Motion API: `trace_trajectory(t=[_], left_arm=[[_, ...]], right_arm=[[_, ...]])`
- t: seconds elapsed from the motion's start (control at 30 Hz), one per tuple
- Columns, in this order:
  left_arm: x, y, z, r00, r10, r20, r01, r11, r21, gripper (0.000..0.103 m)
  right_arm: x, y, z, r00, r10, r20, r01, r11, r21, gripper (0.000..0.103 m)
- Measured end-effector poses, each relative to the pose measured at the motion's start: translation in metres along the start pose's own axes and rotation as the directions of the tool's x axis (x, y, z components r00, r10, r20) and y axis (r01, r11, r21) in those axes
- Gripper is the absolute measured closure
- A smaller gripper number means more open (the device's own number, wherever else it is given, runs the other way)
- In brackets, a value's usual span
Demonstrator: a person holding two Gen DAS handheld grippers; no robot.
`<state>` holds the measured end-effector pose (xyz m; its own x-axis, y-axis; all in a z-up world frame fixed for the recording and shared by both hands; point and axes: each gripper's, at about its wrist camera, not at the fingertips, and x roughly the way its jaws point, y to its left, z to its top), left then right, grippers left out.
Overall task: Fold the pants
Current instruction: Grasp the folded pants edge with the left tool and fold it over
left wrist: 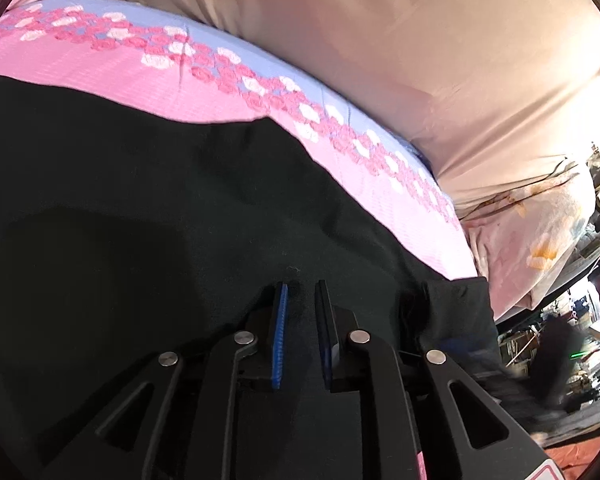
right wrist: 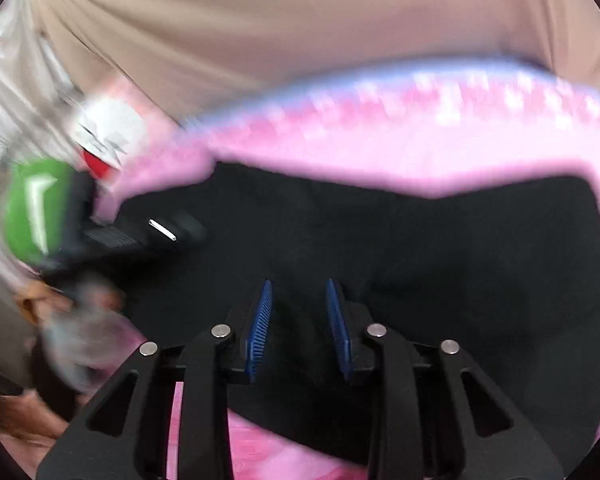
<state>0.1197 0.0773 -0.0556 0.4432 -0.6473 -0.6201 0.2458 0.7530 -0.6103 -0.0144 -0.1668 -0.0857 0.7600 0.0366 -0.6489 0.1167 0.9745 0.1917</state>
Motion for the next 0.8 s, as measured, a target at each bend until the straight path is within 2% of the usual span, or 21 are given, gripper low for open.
trace_trajectory(t=[0.07, 0.17, 0.23, 0.27, 0.33, 0.37, 0.4, 0.43, 0.5, 0.53, 0.6, 0.63, 0.67, 0.7, 0.73, 0.77, 0.8], left_arm=[[-0.020, 0.001, -0.004, 0.999, 0.031, 0.038, -0.032, 0.999, 0.023, 0.090], [-0.057, 0.013, -0.007, 0.991, 0.077, 0.106, -0.081, 0.996, 0.034, 0.077], [-0.077, 0.027, -0.005, 0.981, 0.131, 0.146, -0.133, 0.991, 0.008, 0.077], [-0.083, 0.033, -0.004, 0.973, 0.167, 0.159, -0.168, 0.986, -0.004, 0.077], [-0.088, 0.048, -0.002, 0.955, 0.241, 0.171, -0.239, 0.971, -0.031, 0.077], [-0.089, 0.054, -0.002, 0.952, 0.256, 0.169, -0.252, 0.967, -0.044, 0.077], [-0.096, 0.061, -0.002, 0.951, 0.257, 0.174, -0.248, 0.966, -0.069, 0.077], [-0.106, 0.066, -0.003, 0.951, 0.243, 0.193, -0.230, 0.969, -0.090, 0.077], [-0.132, 0.074, -0.004, 0.933, 0.255, 0.254, -0.229, 0.965, -0.129, 0.077], [-0.153, 0.081, -0.005, 0.911, 0.281, 0.302, -0.242, 0.957, -0.159, 0.075], [-0.184, 0.096, -0.007, 0.875, 0.335, 0.350, -0.269, 0.937, -0.222, 0.053], [-0.202, 0.108, -0.011, 0.850, 0.383, 0.362, -0.291, 0.914, -0.283, 0.051], [-0.213, 0.119, -0.015, 0.837, 0.409, 0.362, -0.298, 0.898, -0.324, 0.051], [-0.222, 0.131, -0.019, 0.831, 0.430, 0.352, -0.302, 0.881, -0.363, 0.051], [-0.230, 0.149, -0.027, 0.830, 0.451, 0.328, -0.294, 0.854, -0.430, 0.051], [-0.231, 0.161, -0.031, 0.835, 0.448, 0.319, -0.274, 0.842, -0.464, 0.051], [-0.229, 0.174, -0.035, 0.851, 0.430, 0.301, -0.243, 0.831, -0.501, 0.051]], right_arm=[[-0.011, 0.005, 0.006, 1.000, 0.000, 0.002, 0.000, 1.000, 0.008, 0.080], [-0.045, 0.008, 0.029, 0.991, -0.007, 0.134, 0.005, 1.000, 0.011, 0.078], [-0.049, -0.002, 0.045, 0.981, -0.053, 0.187, 0.046, 0.998, 0.041, 0.077], [-0.040, -0.013, 0.050, 0.981, -0.064, 0.182, 0.053, 0.997, 0.065, 0.076], [0.007, -0.045, 0.049, 0.990, -0.133, 0.053, 0.125, 0.984, 0.125, 0.076], [0.021, -0.051, 0.046, 0.988, -0.146, 0.042, 0.139, 0.981, 0.138, 0.077], [0.015, -0.049, 0.046, 0.987, -0.137, 0.082, 0.125, 0.982, 0.145, 0.076], [0.008, -0.043, 0.048, 0.986, -0.150, 0.077, 0.138, 0.980, 0.145, 0.076], [-0.010, -0.031, 0.049, 0.981, -0.153, 0.121, 0.134, 0.980, 0.148, 0.072], [-0.018, -0.025, 0.046, 0.981, -0.135, 0.140, 0.116, 0.984, 0.138, 0.072], [-0.030, -0.009, 0.037, 0.978, -0.116, 0.176, 0.098, 0.990, 0.104, 0.070], [-0.033, -0.001, 0.033, 0.978, -0.104, 0.183, 0.090, 0.992, 0.083, 0.068], [-0.033, 0.003, 0.028, 0.978, -0.098, 0.183, 0.087, 0.994, 0.070, 0.067], [-0.031, 0.007, 0.023, 0.978, -0.100, 0.182, 0.091, 0.994, 0.059, 0.067], [-0.028, 0.008, 0.020, 0.980, -0.097, 0.176, 0.089, 0.995, 0.053, 0.067], [-0.022, 0.009, 0.016, 0.982, -0.088, 0.165, 0.080, 0.995, 0.050, 0.066], [-0.013, 0.009, 0.013, 0.986, -0.082, 0.145, 0.075, 0.996, 0.056, 0.066]])
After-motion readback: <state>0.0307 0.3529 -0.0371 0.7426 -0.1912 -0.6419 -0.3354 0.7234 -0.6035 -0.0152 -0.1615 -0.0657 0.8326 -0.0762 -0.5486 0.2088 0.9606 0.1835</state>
